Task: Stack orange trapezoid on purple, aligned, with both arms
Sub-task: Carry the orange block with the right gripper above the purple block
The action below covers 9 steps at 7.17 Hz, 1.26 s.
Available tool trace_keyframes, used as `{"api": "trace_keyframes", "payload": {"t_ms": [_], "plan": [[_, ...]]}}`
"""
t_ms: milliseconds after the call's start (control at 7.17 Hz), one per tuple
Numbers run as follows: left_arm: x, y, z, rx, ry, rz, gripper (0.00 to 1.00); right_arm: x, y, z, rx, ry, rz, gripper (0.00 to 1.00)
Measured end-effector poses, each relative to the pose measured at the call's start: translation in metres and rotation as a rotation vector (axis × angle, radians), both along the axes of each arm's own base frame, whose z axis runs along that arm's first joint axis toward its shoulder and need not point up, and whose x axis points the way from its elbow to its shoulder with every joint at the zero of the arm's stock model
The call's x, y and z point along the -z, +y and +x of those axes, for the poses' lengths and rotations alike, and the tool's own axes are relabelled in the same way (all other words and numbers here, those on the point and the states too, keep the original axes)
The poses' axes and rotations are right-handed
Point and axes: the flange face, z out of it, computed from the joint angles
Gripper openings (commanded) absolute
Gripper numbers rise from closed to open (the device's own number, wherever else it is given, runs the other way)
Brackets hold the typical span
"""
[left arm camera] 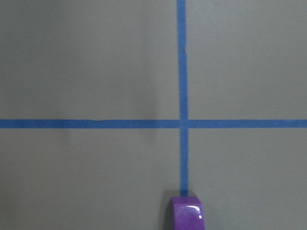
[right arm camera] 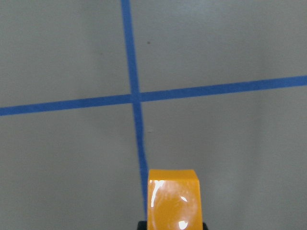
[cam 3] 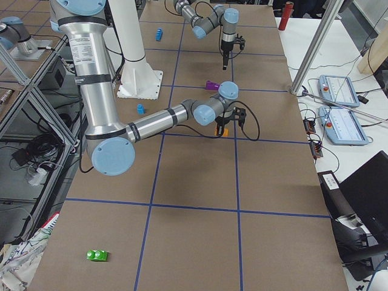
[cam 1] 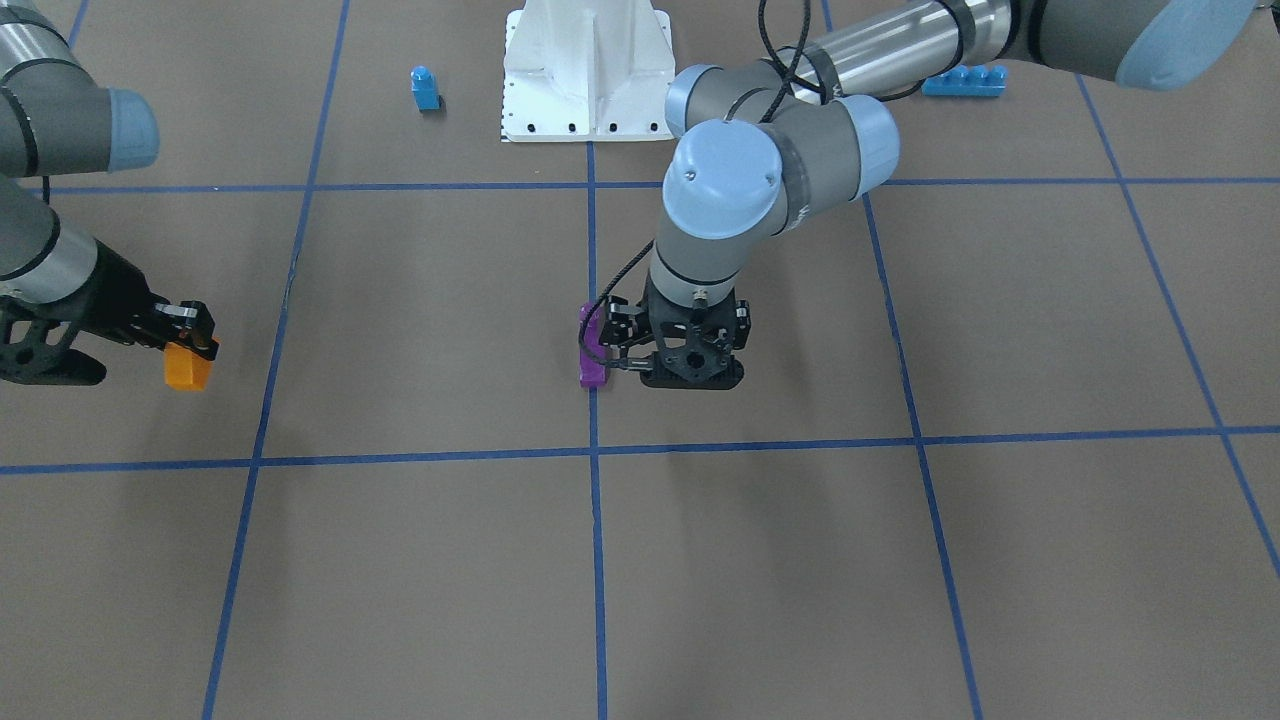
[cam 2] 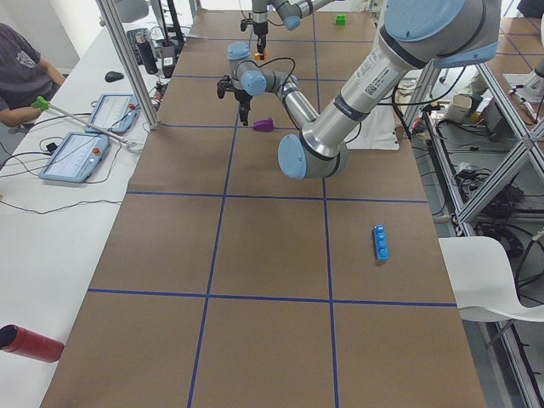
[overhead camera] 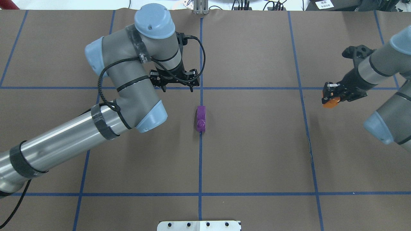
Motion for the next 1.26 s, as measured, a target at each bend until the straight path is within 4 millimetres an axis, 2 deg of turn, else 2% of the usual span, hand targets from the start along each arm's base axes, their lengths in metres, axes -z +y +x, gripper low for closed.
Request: {"api": "trace_keyframes", "payload": {"t_ms": [140, 419, 558, 698, 837, 977, 1256], "plan": [[-0.034, 0.005, -0.028, -0.018, -0.014, 0.033, 1.00, 0.052, 0.001, -0.048, -0.007, -0.006, -0.007, 0.00], [-0.092, 0.007, -0.080, -0.039, -0.053, 0.075, 1.00, 0.158, 0.027, -0.145, -0.002, -0.007, -0.014, 0.00], [-0.116, 0.007, -0.101, -0.048, -0.074, 0.089, 1.00, 0.198, 0.042, -0.182, 0.004, 0.001, -0.015, 0.00], [-0.132, 0.007, -0.115, -0.053, -0.089, 0.094, 1.00, 0.227, 0.051, -0.218, 0.013, 0.013, -0.011, 0.00], [-0.139, 0.007, -0.121, -0.054, -0.095, 0.095, 1.00, 0.244, 0.051, -0.246, 0.020, 0.026, -0.012, 0.00], [-0.141, 0.008, -0.124, -0.054, -0.097, 0.096, 1.00, 0.255, 0.050, -0.266, 0.025, 0.037, -0.013, 0.00], [-0.142, 0.008, -0.125, -0.053, -0.098, 0.096, 1.00, 0.260, 0.057, -0.287, 0.038, 0.052, -0.005, 0.00]]}}
